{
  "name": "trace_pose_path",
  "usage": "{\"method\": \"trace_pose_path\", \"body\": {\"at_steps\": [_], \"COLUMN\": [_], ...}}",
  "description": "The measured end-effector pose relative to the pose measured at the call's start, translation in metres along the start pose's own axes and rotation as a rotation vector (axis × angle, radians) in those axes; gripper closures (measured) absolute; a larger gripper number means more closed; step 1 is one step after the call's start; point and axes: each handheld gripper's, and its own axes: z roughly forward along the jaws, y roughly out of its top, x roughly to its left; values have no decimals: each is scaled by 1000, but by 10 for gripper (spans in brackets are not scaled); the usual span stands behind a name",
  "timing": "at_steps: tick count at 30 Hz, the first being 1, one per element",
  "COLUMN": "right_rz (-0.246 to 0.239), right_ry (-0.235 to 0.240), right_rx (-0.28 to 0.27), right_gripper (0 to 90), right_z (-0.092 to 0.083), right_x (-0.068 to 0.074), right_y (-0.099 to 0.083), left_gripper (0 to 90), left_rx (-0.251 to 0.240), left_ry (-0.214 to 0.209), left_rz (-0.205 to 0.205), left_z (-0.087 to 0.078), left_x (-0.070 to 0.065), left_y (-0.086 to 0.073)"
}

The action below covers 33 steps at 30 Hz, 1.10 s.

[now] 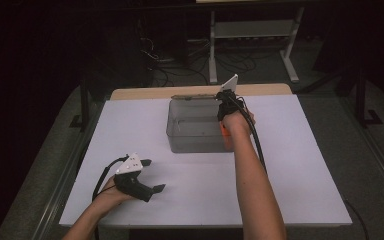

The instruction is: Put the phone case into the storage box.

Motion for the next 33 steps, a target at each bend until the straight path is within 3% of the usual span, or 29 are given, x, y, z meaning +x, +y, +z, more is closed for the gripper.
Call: {"method": "trace_pose_path", "body": {"at_steps": [33], "right_rz": [-22], "right_ry": [-40], "right_rx": [-40], "right_gripper": [694], "right_z": [-26], "right_x": [1], "right_y": [6], "left_gripper": [0], "left_rx": [-6], "left_ry": [-2], "left_rz": [2], "left_z": [0], "left_x": [0], "left_y": [0]}}
